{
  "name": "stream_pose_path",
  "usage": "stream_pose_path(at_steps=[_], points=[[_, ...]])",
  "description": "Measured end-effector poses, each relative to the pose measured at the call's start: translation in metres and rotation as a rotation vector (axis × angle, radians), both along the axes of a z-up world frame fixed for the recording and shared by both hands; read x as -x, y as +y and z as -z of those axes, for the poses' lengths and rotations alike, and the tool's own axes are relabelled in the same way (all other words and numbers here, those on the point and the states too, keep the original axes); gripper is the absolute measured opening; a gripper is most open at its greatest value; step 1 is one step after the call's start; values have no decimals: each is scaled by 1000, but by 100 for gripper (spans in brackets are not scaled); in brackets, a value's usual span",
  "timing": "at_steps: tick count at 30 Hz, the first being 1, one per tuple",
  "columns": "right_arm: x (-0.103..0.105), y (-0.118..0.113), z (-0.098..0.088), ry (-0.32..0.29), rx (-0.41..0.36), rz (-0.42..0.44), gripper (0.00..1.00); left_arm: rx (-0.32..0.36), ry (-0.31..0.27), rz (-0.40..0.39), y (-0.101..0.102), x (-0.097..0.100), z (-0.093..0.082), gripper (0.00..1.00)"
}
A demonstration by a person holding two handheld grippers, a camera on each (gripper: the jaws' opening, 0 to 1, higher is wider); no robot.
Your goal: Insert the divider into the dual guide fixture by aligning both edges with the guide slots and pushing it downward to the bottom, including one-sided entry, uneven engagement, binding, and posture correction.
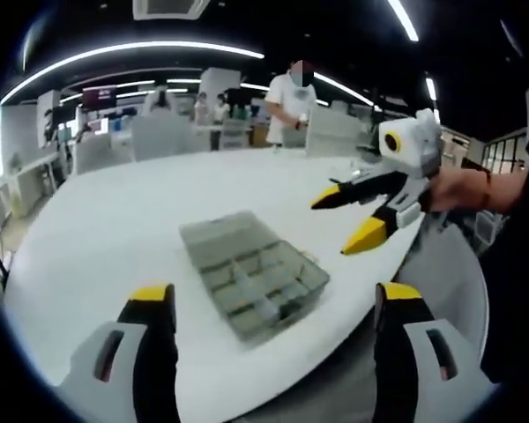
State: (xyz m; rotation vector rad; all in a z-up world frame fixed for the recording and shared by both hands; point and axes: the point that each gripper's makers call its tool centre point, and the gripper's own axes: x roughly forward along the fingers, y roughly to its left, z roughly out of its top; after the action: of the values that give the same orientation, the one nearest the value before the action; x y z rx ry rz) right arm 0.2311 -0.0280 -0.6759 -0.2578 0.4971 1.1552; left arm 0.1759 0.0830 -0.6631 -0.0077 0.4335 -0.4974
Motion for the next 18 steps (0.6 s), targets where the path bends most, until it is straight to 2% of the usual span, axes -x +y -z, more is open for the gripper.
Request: stream_pose_path(at_steps=[6, 10, 14, 18], points=[[1, -14, -4, 7, -8, 27, 72, -4, 2, 3, 4, -1, -1, 96], [1, -22, -11, -8, -23, 48, 71, -1, 0, 6, 4, 3, -4, 97], [-1, -29, -18, -18, -50, 80, 77, -8, 12, 3, 5, 11, -3, 98], [1, -31, -21, -22, -47, 75, 82, 1, 12, -24, 8, 18, -2, 98]])
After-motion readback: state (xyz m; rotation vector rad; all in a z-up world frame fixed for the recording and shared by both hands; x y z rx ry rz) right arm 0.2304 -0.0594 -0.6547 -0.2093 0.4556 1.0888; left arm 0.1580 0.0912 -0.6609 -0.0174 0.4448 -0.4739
